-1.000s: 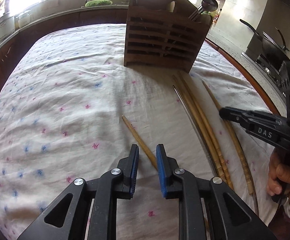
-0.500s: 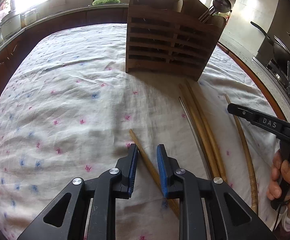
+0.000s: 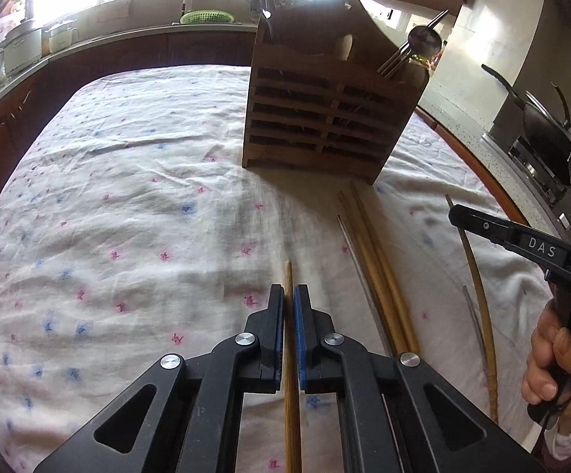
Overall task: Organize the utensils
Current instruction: 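Lift both bamboo chopsticks and lower them upright into the wooden holder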
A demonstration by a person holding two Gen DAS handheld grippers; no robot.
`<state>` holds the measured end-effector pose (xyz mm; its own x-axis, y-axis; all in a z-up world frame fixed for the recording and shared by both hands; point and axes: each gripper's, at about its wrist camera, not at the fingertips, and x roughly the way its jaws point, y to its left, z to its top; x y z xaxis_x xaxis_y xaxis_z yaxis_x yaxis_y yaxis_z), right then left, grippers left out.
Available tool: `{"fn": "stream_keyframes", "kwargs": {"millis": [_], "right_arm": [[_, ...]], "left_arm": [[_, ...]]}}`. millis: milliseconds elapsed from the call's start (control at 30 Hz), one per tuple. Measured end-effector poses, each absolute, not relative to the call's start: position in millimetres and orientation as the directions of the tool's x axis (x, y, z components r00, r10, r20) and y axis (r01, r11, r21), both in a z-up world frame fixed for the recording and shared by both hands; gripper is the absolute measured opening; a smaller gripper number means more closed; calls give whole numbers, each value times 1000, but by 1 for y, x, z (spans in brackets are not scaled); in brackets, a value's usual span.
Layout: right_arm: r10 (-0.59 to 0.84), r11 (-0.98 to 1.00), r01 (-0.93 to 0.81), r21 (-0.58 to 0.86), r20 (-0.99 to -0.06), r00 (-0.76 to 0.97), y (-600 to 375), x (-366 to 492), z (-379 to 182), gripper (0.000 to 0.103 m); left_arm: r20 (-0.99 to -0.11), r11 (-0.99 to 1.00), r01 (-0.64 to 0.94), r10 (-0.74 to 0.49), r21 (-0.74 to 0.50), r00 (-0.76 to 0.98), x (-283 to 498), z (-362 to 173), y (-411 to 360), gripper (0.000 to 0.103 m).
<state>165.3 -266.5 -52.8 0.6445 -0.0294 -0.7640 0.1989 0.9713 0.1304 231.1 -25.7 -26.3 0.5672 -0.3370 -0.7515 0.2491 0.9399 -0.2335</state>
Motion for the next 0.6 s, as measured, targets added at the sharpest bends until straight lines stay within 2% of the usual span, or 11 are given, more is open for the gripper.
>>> {"fn": "stream_keyframes", "kwargs": {"millis": [367, 600], "right_arm": [[29, 973, 108, 202, -574, 818, -245, 121, 38, 5], [38, 979, 61, 195, -470, 882, -232, 106, 89, 5]], "left_arm": [[-571, 905, 291, -423, -312, 704, 180, 56, 13, 3], [-486, 899, 313, -431, -307, 760, 146, 90, 35, 3]]}}
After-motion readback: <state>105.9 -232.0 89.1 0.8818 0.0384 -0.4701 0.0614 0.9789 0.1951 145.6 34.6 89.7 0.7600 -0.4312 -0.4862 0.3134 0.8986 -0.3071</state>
